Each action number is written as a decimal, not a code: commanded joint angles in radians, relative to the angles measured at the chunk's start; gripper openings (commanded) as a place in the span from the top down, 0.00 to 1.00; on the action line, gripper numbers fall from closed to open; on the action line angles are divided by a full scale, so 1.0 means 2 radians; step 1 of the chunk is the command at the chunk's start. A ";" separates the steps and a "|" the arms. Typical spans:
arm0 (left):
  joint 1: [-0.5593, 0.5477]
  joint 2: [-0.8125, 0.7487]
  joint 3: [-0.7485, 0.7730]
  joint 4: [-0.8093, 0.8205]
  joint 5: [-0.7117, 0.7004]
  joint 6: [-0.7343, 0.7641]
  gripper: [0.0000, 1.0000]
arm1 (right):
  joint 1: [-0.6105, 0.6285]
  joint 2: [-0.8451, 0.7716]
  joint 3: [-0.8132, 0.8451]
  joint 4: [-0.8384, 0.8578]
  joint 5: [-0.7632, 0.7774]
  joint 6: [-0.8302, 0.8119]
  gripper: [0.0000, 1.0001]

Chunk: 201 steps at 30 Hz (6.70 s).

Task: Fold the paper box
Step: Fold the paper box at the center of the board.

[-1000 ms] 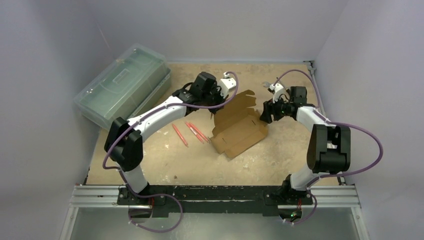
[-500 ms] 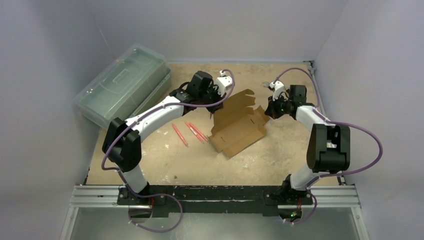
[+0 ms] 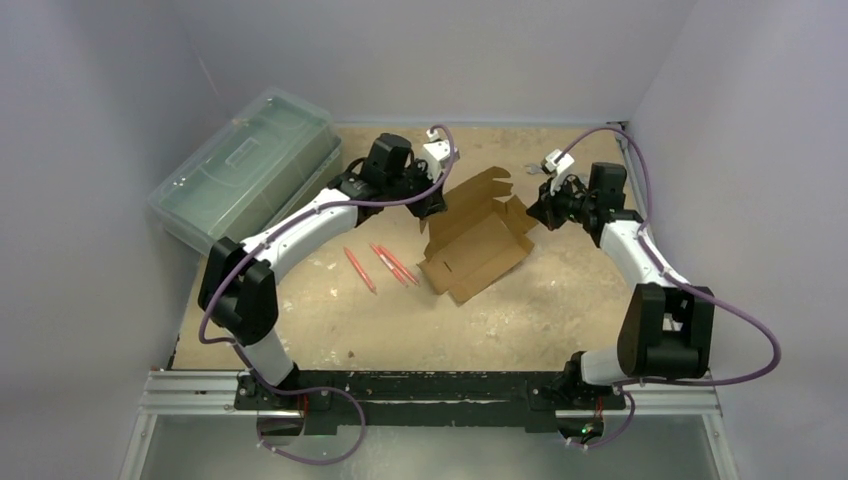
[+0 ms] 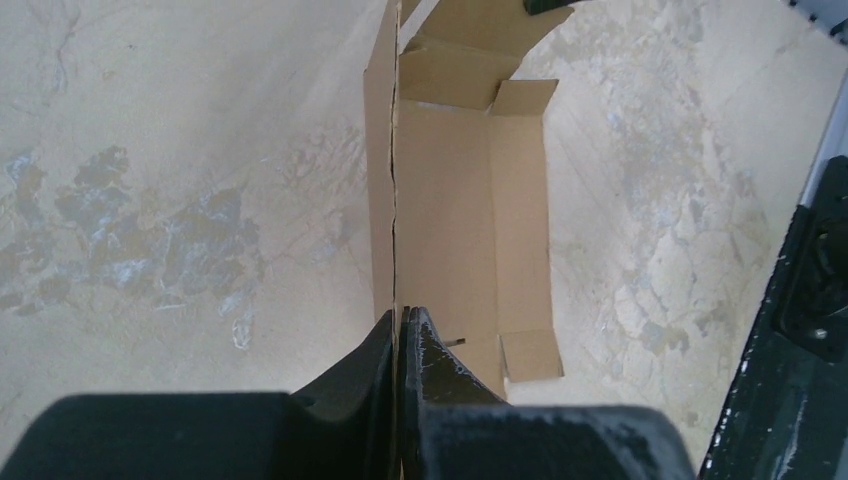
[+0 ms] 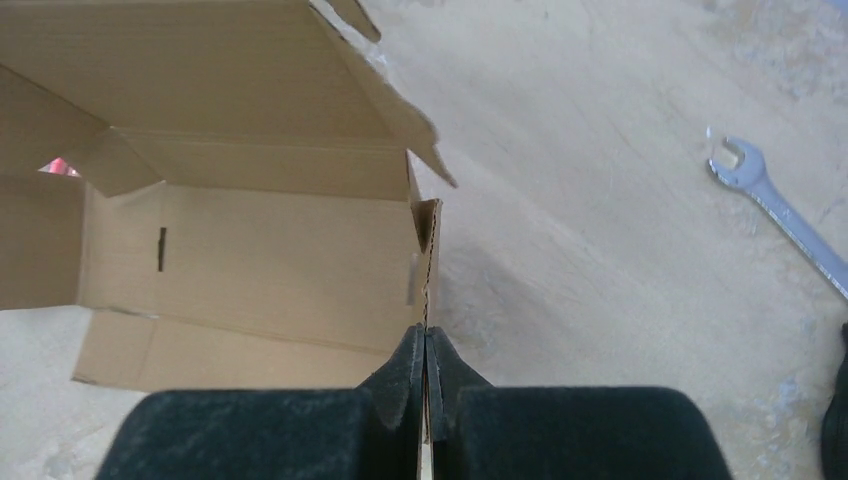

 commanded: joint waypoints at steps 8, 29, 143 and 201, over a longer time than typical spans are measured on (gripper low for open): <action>0.030 -0.030 0.044 0.021 0.083 -0.026 1.00 | 0.001 -0.023 -0.022 0.050 -0.022 0.012 1.00; -0.020 -0.021 0.039 0.024 -0.009 0.170 1.00 | 0.009 -0.020 -0.199 0.529 -0.003 0.201 1.00; -0.065 -0.111 -0.129 0.134 -0.037 -0.007 1.00 | 0.019 0.045 -0.122 0.339 0.012 0.155 1.00; -0.064 -0.127 -0.195 0.219 -0.123 -0.185 1.00 | 0.016 0.173 -0.007 0.123 -0.173 0.214 0.92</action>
